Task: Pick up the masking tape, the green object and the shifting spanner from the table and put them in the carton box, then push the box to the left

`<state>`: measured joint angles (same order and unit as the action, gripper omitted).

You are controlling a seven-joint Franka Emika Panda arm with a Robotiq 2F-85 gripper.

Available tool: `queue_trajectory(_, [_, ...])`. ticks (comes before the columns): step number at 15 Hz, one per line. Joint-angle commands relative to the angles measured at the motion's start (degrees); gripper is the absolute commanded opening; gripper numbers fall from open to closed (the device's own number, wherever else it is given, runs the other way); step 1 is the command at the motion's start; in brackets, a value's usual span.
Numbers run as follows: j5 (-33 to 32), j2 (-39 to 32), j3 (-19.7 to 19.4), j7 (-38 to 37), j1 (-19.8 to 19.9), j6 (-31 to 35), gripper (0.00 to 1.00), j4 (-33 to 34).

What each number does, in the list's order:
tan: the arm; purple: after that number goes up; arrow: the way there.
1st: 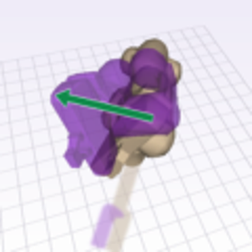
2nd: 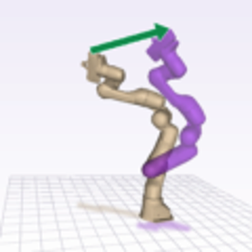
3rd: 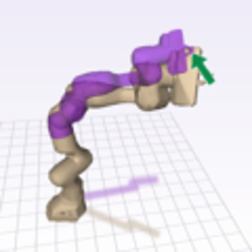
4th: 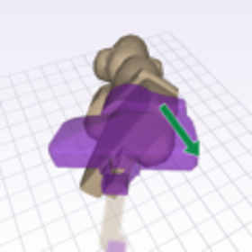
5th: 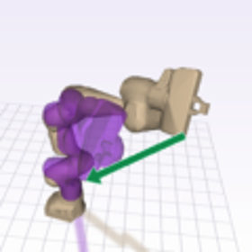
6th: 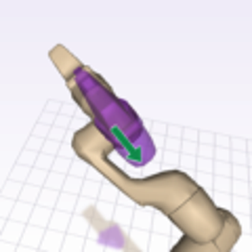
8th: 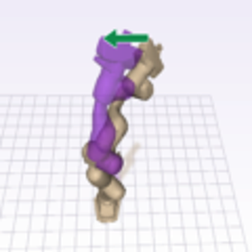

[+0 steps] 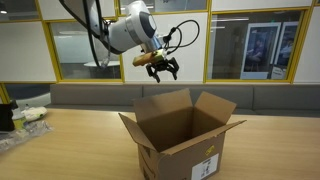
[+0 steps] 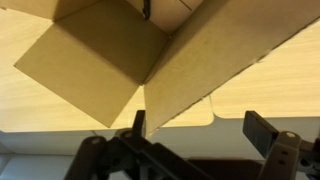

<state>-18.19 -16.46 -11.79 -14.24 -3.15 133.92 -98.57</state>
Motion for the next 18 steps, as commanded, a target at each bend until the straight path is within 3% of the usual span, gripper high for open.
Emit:
queue_trajectory(1, [8.52, 7.13, 6.09, 9.64, 2.56, 1.07, 1.0, -6.16])
queue_trajectory(12, [40.62, 17.01, 16.71, 41.46, 0.63, -2.45, 1.0, -21.02])
queue_trajectory(18, [51.23, 16.09, 18.65, 56.3, -1.58, -10.96, 1.0, -25.06])
